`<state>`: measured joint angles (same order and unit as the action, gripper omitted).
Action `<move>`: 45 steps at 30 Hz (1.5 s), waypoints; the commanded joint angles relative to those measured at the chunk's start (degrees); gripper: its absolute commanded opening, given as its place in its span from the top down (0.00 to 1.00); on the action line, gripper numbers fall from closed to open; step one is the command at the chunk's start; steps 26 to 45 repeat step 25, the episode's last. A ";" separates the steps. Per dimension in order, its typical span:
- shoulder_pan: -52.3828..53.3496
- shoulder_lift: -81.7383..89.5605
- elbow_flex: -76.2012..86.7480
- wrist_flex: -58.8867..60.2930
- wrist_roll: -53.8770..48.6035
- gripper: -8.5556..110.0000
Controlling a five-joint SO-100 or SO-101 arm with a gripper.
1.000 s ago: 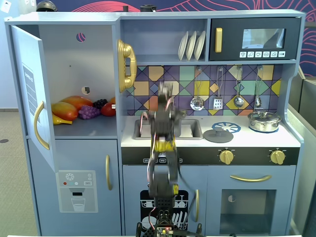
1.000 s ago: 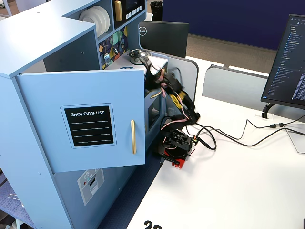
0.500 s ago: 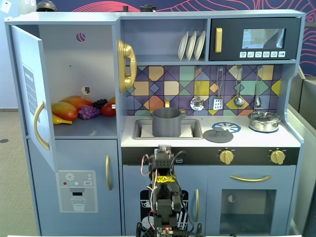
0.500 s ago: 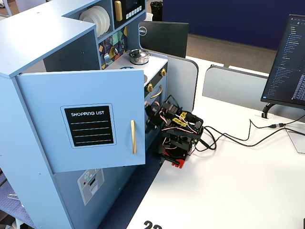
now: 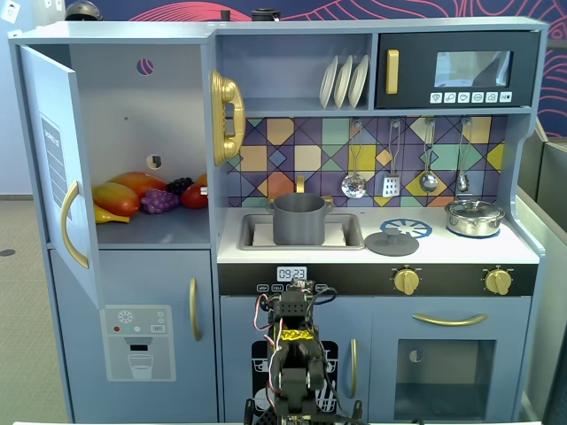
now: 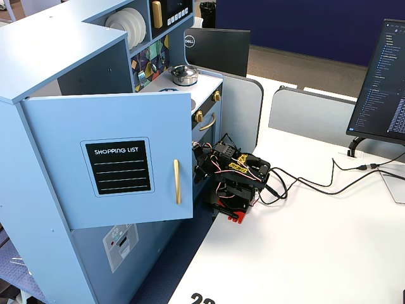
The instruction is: Pick up the green pineapple from the left cabinet and place it in the gray recipient
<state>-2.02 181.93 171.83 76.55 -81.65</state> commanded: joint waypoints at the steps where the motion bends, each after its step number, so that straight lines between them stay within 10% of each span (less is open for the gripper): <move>1: 1.58 0.18 0.18 10.63 -2.29 0.92; 45: 3.43 0.18 0.18 11.07 -4.92 0.89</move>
